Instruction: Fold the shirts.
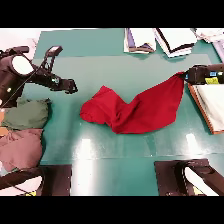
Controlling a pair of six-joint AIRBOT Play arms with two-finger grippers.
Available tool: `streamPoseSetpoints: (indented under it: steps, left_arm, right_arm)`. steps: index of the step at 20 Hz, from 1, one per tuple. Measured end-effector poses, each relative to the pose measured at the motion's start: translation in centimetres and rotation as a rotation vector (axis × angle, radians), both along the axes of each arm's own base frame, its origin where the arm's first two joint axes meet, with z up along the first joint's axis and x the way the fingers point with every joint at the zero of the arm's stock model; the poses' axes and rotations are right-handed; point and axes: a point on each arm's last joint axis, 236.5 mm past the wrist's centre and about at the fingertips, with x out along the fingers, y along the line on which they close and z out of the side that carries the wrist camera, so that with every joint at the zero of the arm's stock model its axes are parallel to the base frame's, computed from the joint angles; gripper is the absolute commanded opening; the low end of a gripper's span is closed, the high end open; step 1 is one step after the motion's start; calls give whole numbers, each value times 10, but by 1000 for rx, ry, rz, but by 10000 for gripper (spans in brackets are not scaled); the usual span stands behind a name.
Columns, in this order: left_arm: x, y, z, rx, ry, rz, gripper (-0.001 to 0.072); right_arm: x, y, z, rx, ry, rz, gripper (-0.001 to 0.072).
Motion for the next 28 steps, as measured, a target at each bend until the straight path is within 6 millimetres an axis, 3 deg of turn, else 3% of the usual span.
streamPoseSetpoints:
  steps: [4,7,10,14,15,16,17,18,20,22,24,26,28]
  left_arm:
    - [0,0,-68,-83,196,21,602]
    - [-4,-17,-99,-172,298,10,602]
    - [-8,-28,-114,-211,347,-6,601]
    - [-12,-37,-119,-242,370,-23,599]
    - [-13,-38,-120,-245,376,-27,538]
    - [-14,-39,-120,-250,380,-29,274]
    - [-15,-40,-119,-258,385,-31,95]
    - [-16,-42,-119,-264,389,-35,27]
    - [-17,-45,-115,-281,391,-43,27]
    - [-13,-48,-101,-292,356,-56,26]
    - [0,-48,-61,-291,244,-80,26]
    - [16,-42,5,-264,64,-105,27]
    - [25,-31,95,-221,-171,-109,27]
  right_arm:
    - [1,0,0,0,-4,-2,14]
    - [2,0,1,1,-8,-4,14]
    - [2,0,1,1,-10,-5,15]
    - [3,-1,2,4,-16,-10,14]
    - [3,-1,2,5,-15,-10,14]
    - [4,-1,3,5,-15,-11,15]
    - [4,0,3,7,-16,-11,15]
    - [4,0,3,8,-18,-11,14]
    - [4,0,4,11,-20,-12,14]
    - [6,0,10,10,-36,-13,14]
    - [9,-1,31,7,-91,-15,14]
    - [11,-1,69,-7,-187,-8,14]
    - [8,-2,118,-25,-307,-5,14]
